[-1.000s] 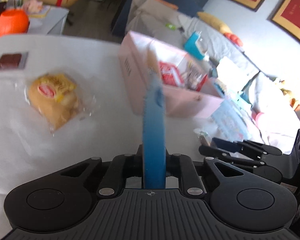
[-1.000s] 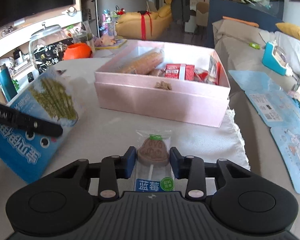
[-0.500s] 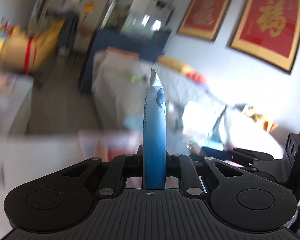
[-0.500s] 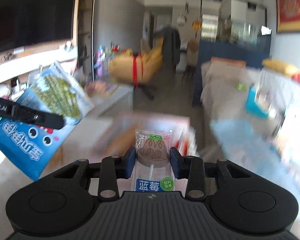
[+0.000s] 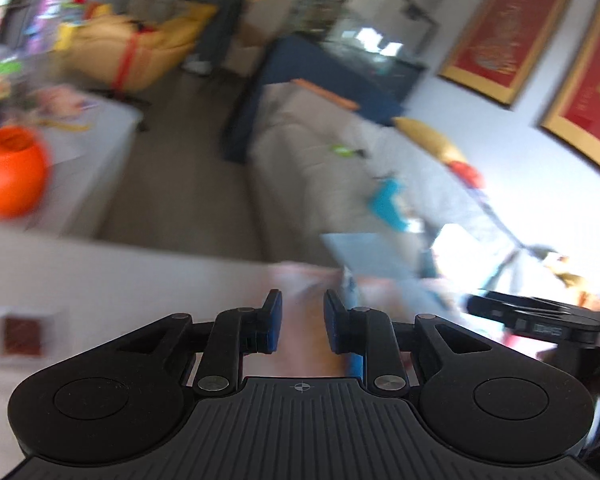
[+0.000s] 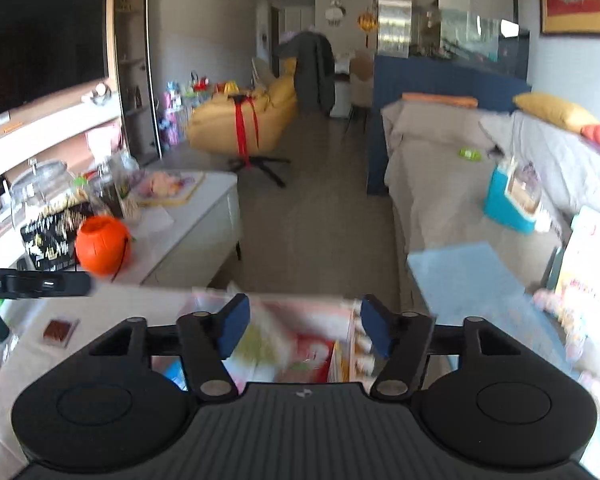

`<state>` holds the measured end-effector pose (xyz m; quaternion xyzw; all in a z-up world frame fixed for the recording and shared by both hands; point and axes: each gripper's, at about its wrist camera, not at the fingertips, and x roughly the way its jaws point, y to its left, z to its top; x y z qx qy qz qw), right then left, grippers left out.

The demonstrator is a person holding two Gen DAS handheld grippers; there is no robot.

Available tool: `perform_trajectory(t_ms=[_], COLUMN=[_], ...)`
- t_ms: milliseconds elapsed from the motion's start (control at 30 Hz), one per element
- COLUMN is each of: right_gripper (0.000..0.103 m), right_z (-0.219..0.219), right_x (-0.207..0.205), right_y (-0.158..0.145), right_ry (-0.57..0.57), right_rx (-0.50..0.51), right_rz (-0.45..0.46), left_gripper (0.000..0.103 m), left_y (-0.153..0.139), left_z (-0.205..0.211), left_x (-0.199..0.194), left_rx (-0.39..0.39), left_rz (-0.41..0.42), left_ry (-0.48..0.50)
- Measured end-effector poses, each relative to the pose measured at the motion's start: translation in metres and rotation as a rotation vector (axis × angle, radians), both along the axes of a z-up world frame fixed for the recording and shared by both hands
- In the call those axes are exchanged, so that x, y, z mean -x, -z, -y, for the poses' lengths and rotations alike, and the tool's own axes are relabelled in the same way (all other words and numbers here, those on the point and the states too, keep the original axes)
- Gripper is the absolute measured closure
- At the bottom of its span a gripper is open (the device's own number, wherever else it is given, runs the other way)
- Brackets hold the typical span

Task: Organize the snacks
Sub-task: 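Lift the lollipop and blue biscuit packet over the pink box and open both tools, then grasp the wrapped bread bun with the right tool while the left tool reaches the chocolate bar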

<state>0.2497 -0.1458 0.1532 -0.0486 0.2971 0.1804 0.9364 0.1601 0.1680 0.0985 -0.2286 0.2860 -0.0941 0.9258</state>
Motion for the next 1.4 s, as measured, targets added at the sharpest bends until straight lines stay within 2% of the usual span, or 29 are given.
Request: perform_trajectory(t_ms=[100, 200, 267, 400, 500, 567, 633, 667, 733, 833, 867, 933, 1000, 1067, 1133, 1200, 1233, 1300, 1400], right_gripper=[0.039, 0.038, 0.034, 0.028, 0.027, 0.027, 0.027, 0.027, 0.026, 0.023, 0.025, 0.033, 0.036, 0.039, 0.04, 0.04, 0.04, 0.04, 0.04], right_z=[-0.018, -0.045, -0.069, -0.127, -0.177, -0.211, -0.237, -0.249, -0.268, -0.262, -0.257, -0.245, -0.225, -0.204, -0.177, -0.15, -0.134, -0.105, -0.072], right_x=[0.001, 0.007, 0.016, 0.034, 0.048, 0.052, 0.05, 0.048, 0.044, 0.046, 0.052, 0.069, 0.087, 0.105, 0.121, 0.129, 0.133, 0.142, 0.15], right_y=[0.022, 0.036, 0.039, 0.053, 0.071, 0.085, 0.099, 0.107, 0.122, 0.137, 0.14, 0.139, 0.14, 0.139, 0.136, 0.133, 0.131, 0.129, 0.133], right_ry=[-0.024, -0.078, -0.135, -0.292, -0.386, -0.422, -0.432, -0.431, -0.436, -0.472, -0.478, -0.484, -0.494, -0.499, -0.485, -0.46, -0.436, -0.369, -0.242], right_rx=[0.031, 0.025, -0.002, -0.048, -0.019, 0.009, 0.032, 0.048, 0.101, 0.05, 0.038, 0.068, 0.091, 0.098, 0.101, 0.094, 0.096, 0.128, 0.196], right_rz=[-0.052, -0.094, -0.118, -0.167, -0.202, -0.218, -0.229, -0.235, -0.26, -0.349, -0.348, -0.309, -0.282, -0.267, -0.255, -0.246, -0.231, -0.178, -0.076], left_gripper=[0.078, 0.078, 0.078, 0.078, 0.078, 0.077, 0.077, 0.077, 0.077, 0.077, 0.078, 0.077, 0.077, 0.077, 0.077, 0.077, 0.077, 0.077, 0.077], left_y=[0.019, 0.033, 0.044, 0.061, 0.066, 0.073, 0.085, 0.092, 0.095, 0.093, 0.093, 0.091, 0.091, 0.091, 0.093, 0.096, 0.096, 0.094, 0.088], left_z=[-0.047, -0.082, -0.096, -0.108, -0.113, -0.118, -0.12, -0.121, -0.117, -0.11, -0.107, -0.097, -0.087, -0.08, -0.077, -0.069, -0.064, -0.046, -0.013], left_x=[0.014, 0.021, 0.019, -0.001, -0.021, -0.034, -0.048, -0.048, -0.032, -0.002, 0.009, 0.028, 0.045, 0.062, 0.077, 0.089, 0.094, 0.101, 0.113], left_rx=[-0.034, -0.13, -0.158, -0.22, -0.26, -0.273, -0.283, -0.286, -0.307, -0.278, -0.263, -0.241, -0.224, -0.158, -0.046, 0.032, 0.047, -0.007, -0.169], left_rz=[-0.044, -0.067, -0.111, -0.156, -0.125, -0.124, -0.183, -0.211, -0.19, -0.199, -0.204, -0.21, -0.22, -0.241, -0.267, -0.294, -0.3, -0.291, -0.264], left_ry=[-0.131, -0.28, -0.318, -0.34, -0.342, -0.316, -0.266, -0.24, -0.21, -0.183, -0.178, -0.158, -0.156, -0.158, -0.159, -0.123, -0.093, -0.015, 0.098])
